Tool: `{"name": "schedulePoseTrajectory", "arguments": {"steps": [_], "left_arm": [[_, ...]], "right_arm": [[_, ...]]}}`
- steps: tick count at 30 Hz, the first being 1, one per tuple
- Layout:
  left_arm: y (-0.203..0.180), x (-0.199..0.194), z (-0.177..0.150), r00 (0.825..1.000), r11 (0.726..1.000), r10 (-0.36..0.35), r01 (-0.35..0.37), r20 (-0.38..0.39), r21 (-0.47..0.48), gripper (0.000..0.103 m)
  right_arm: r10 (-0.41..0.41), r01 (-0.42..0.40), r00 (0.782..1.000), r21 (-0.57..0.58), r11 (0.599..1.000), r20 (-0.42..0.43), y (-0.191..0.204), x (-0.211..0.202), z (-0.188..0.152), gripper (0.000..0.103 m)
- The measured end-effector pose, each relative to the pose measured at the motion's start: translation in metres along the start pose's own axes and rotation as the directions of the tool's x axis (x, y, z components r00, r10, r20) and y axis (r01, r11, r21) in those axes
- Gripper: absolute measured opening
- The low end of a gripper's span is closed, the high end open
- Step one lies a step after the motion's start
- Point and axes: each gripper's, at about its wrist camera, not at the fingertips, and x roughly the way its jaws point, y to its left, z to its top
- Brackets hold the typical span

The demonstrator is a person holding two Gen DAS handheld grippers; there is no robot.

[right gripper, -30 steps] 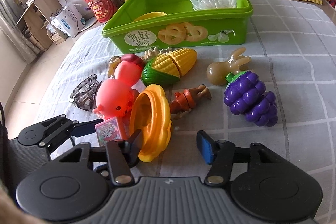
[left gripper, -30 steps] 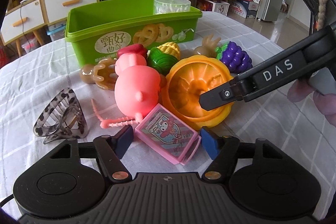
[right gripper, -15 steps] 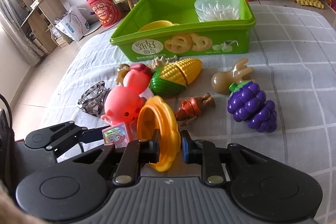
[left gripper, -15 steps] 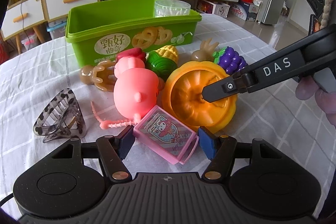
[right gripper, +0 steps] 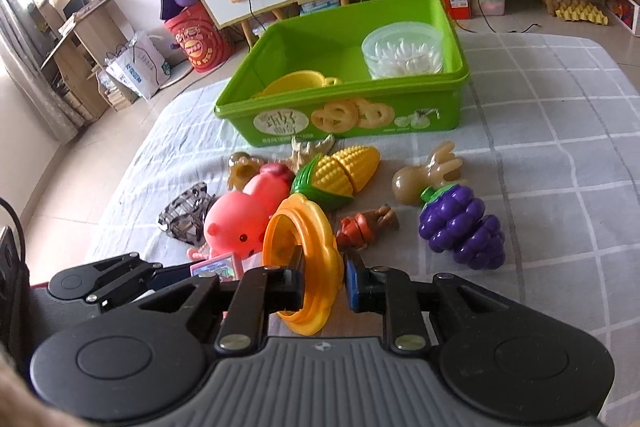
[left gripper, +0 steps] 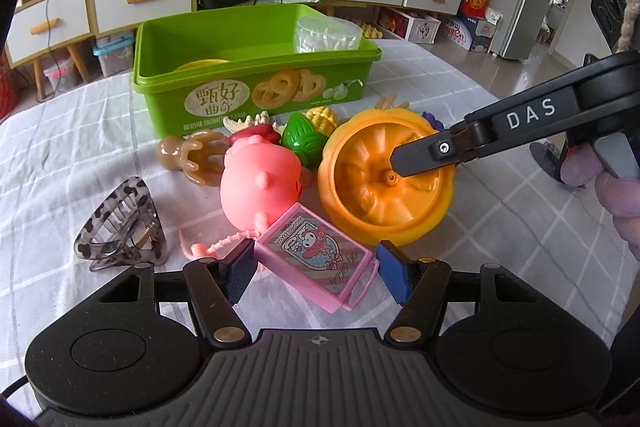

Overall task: Organize rigid objects
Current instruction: 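Lift both held items into the green bin and open both tools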

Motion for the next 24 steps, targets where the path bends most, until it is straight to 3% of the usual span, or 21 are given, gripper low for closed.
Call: {"name": "schedulePoseTrajectory", "arguments": {"steps": [24], "left_arm": [[0.0,-0.019,0.032,0.993,0.999,0.0,0.006,0.118,-0.047,0.069]], "right_arm": [[-0.013,-0.013,0.99,0.177,0.984,0.143,-0.036,-0.034,0.041,0.009]]}}
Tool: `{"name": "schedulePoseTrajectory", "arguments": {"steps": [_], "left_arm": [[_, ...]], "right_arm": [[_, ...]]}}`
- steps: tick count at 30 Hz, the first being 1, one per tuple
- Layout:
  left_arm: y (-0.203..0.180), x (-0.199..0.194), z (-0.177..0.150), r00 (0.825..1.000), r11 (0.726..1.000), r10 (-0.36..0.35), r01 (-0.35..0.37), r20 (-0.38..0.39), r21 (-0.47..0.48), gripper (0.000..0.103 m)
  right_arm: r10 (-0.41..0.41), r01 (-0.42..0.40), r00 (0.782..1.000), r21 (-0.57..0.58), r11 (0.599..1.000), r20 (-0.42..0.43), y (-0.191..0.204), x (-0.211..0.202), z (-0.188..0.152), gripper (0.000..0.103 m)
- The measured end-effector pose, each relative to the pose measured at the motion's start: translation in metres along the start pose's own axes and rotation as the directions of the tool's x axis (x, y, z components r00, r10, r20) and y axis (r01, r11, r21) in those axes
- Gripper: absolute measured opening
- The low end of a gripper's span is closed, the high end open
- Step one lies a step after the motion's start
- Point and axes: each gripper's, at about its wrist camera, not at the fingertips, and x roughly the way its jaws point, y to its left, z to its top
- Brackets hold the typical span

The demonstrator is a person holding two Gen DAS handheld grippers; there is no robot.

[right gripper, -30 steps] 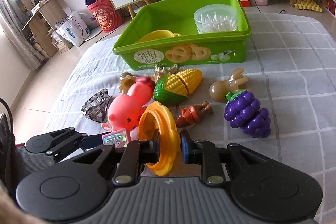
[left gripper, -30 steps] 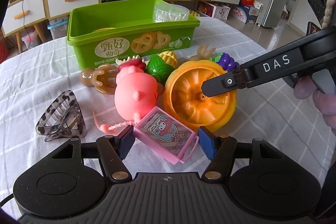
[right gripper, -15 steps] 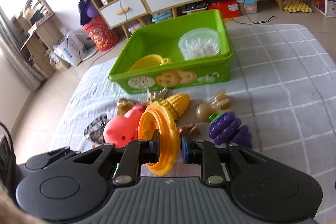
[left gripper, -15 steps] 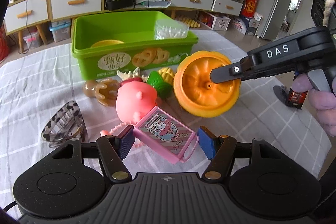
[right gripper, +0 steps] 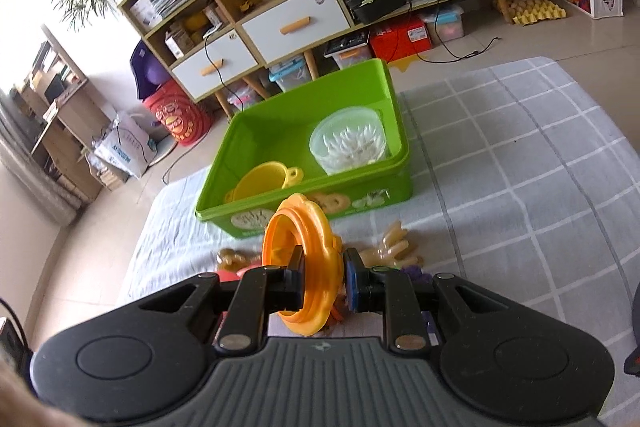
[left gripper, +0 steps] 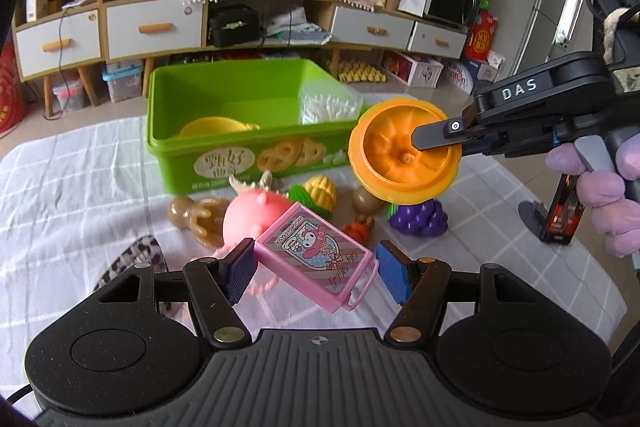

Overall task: Organize rigid objects
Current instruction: 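Lift both held items into the green bin and open both tools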

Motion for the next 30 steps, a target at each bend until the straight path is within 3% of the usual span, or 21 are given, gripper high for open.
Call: {"name": "schedulePoseTrajectory", "arguments": {"steps": [12,17,22,30], "left_arm": [[0.013,-0.002,0.033,0.996,0.998,0.053,-0.051,0.072,-0.022,0.069],[0.028,0.028,0.058,0.991,0.993,0.114,-0.113,0.065,-0.01,0.069],[0.047,0.063,0.075,0.984,0.985,0.174,-0.173,0.041,-0.025,0.069],[0.061,0.099,0.082,0.982,0.982,0.185,-0.184,0.027,-0.048,0.069]], "right_arm": [[0.031,-0.032,0.999,0.056,0.998,0.032,0.008,0.015,0.025,0.009],[0.061,-0.066,0.997,0.117,0.991,0.049,0.015,0.037,0.037,0.009],[0.035,-0.045,0.995,0.112,0.993,0.089,0.027,0.056,0.046,0.009],[-0.024,0.013,0.988,0.067,0.998,0.155,0.028,0.074,0.06,0.009]]}}
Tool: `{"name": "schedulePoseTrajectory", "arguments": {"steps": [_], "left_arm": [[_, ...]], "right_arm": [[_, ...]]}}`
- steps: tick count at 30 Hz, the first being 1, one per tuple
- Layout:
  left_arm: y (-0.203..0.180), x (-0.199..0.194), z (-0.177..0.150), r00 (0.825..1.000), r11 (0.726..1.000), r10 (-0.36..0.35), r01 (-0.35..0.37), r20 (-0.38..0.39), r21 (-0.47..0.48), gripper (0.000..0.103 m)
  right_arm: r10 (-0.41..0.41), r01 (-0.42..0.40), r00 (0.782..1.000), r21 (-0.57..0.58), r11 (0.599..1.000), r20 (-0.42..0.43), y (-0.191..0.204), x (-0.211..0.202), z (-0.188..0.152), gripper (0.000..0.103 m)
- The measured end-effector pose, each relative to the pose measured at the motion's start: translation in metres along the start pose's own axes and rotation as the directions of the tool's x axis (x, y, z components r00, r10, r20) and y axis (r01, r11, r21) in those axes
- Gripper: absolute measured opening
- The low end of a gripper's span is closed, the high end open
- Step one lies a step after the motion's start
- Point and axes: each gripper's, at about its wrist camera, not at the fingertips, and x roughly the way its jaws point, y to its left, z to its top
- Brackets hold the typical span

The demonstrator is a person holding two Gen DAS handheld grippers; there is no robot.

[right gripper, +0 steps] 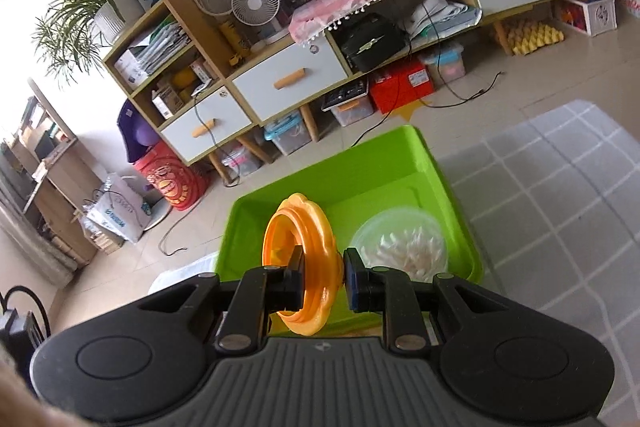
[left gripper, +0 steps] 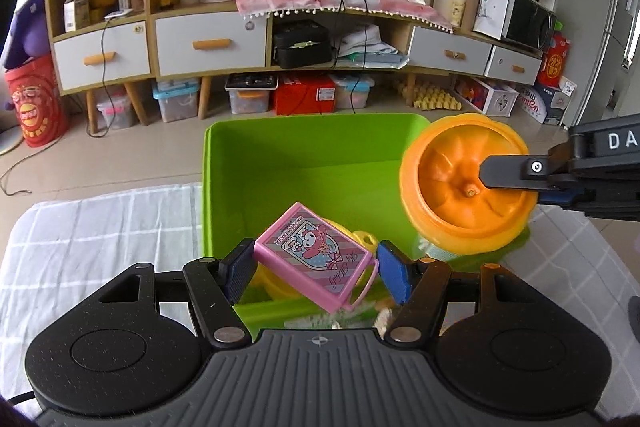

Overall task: Organize rigid objects
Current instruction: 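Lift both held items into the green bin and open both tools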

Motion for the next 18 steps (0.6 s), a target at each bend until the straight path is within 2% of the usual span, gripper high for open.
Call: {"name": "schedulePoseTrajectory", "arguments": {"steps": [10,16,17,18], "left_arm": [[-0.003,0.02,0.002,0.999,0.999,0.041,-0.041,0.014,0.035,0.069],[-0.003,0.023,0.001,0.999,0.999,0.038,-0.039,0.016,0.035,0.07],[-0.004,0.022,0.001,0.999,0.999,0.032,-0.033,0.022,0.041,0.071],[-0.004,0.021,0.001,0.999,0.999,0.025,-0.026,0.027,0.044,0.082]], "right_arm": [[-0.029,0.03,0.999,-0.037,0.999,0.023,-0.005,0.015,-0.002,0.009],[-0.04,0.042,0.998,-0.066,0.997,0.041,-0.003,0.015,-0.003,0.009],[-0.036,0.039,0.998,-0.067,0.997,0.043,-0.002,0.014,-0.003,0.009],[-0.03,0.033,0.999,-0.065,0.997,0.045,-0.002,0.014,-0.003,0.01]]}}
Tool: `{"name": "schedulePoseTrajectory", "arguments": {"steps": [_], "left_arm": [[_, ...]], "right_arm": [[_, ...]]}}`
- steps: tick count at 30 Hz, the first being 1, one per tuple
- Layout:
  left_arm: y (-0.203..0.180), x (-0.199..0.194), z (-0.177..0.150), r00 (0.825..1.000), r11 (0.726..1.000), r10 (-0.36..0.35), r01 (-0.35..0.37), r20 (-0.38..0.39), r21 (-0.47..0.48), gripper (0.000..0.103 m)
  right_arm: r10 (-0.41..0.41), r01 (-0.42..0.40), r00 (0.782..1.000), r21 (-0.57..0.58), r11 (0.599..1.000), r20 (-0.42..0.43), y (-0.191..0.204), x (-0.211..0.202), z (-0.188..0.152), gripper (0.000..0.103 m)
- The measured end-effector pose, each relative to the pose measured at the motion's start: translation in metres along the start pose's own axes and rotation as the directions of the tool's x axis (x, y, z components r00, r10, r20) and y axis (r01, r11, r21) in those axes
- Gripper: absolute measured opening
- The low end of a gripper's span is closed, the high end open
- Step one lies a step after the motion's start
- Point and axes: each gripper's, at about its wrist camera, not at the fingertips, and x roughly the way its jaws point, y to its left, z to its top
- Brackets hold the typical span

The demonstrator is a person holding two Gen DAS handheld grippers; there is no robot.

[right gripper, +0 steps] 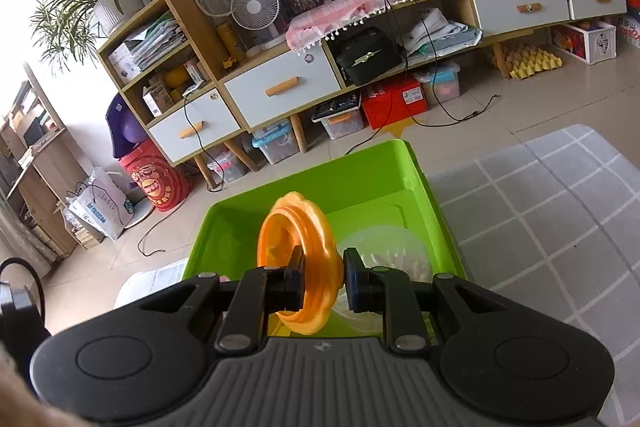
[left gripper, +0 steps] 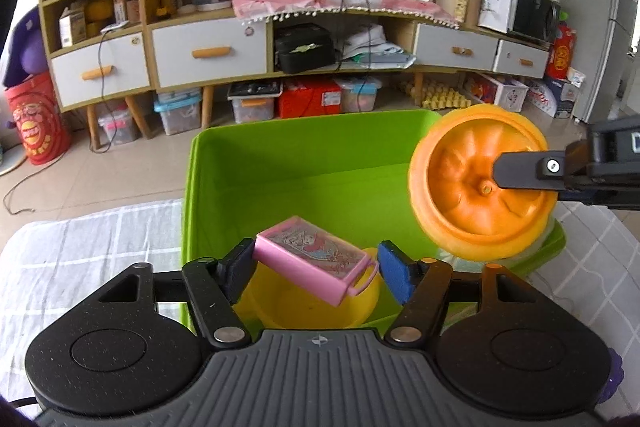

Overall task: Organize rigid objects
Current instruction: 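Lift both held items into the green bin and open both tools, then withdraw both tools from the bin back toward the remaining toys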

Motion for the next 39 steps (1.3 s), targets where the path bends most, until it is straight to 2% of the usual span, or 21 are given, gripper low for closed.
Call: {"name": "schedulePoseTrajectory", "arguments": {"steps": [1,2,5,6,7,21,32,39], "left_arm": [[0.0,-0.001,0.0,1.0,1.0,-0.009,0.009,0.004,0.0,0.094],[-0.001,-0.003,0.0,1.0,1.0,-0.011,0.011,0.013,-0.001,0.095],[-0.003,-0.008,0.0,1.0,1.0,-0.027,0.027,0.009,0.008,0.097],[-0.003,-0.009,0.001,1.0,1.0,-0.025,0.025,0.005,0.011,0.098],[-0.004,-0.012,0.0,1.0,1.0,-0.017,0.017,0.004,0.015,0.101],[-0.005,-0.047,0.0,1.0,0.999,0.006,-0.006,-0.011,-0.036,0.101],[-0.016,-0.089,-0.015,1.0,0.999,0.018,-0.019,-0.024,-0.029,0.101],[-0.02,-0.108,-0.032,0.999,1.0,0.02,-0.021,-0.036,-0.019,0.101]], "right_arm": [[0.002,-0.002,1.0,0.007,1.0,0.003,0.0,-0.001,0.0,0.012],[0.003,-0.003,1.0,0.011,1.0,0.0,0.0,-0.002,0.001,0.02],[0.003,-0.002,1.0,0.02,1.0,-0.003,-0.002,-0.006,0.003,0.056],[0.001,-0.001,1.0,0.02,1.0,0.007,-0.002,-0.008,0.003,0.061],[0.0,0.0,1.0,0.019,1.0,0.013,-0.002,-0.011,0.003,0.062],[-0.028,0.027,1.0,-0.005,1.0,-0.013,-0.004,-0.047,-0.004,0.07],[-0.079,0.077,0.995,-0.033,0.997,-0.06,-0.008,-0.077,-0.02,0.072],[-0.071,0.066,0.995,-0.057,0.996,-0.077,-0.006,-0.092,-0.031,0.074]]}}
